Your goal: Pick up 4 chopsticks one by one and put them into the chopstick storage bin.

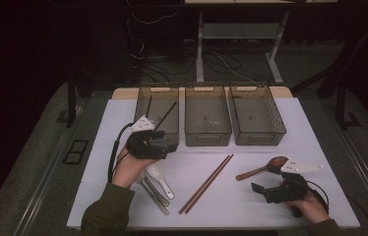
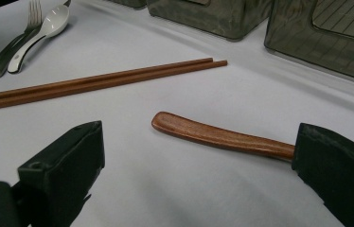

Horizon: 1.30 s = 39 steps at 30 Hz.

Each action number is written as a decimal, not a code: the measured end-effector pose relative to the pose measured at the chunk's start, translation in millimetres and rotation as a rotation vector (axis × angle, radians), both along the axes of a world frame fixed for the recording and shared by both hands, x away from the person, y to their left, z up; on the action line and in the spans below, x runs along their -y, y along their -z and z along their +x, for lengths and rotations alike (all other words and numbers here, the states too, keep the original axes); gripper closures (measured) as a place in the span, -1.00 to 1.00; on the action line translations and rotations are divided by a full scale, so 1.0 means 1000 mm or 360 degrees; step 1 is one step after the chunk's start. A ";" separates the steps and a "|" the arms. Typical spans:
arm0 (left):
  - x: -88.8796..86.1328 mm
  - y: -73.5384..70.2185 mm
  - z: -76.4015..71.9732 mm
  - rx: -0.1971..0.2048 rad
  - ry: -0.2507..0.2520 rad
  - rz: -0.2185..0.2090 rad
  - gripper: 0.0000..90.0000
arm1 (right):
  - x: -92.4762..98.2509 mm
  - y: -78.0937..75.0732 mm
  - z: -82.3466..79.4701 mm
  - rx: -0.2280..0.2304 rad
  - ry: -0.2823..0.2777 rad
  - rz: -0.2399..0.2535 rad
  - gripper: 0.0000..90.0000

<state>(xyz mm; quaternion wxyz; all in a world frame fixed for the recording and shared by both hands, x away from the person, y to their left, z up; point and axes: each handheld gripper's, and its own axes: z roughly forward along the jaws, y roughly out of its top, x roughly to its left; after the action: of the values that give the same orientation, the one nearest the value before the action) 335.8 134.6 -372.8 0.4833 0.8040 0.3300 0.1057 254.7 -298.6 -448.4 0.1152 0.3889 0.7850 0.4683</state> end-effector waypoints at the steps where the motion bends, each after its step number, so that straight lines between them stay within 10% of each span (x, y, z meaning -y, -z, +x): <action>1: 0.001 0.001 -0.003 -0.0004 0.0014 0.0007 -0.44 | 0.000 0.000 0.000 0.0001 -0.0001 0.0000 -0.94; 24: 0.036 0.035 -0.050 -0.0073 0.0154 0.0051 -0.38 | -0.001 0.000 -0.001 -0.0001 0.0001 -0.0004 -0.94; 39: 0.055 0.049 -0.059 -0.0144 0.0253 0.0112 0.39 | -0.001 0.000 -0.001 0.0003 -0.0003 -0.0007 -0.94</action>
<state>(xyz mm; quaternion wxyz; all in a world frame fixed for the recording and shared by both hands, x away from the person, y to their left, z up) 277.0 79.4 -422.1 0.4461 0.8481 0.2827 0.0422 254.1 -297.3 -448.3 0.1163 0.3876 0.7863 0.4669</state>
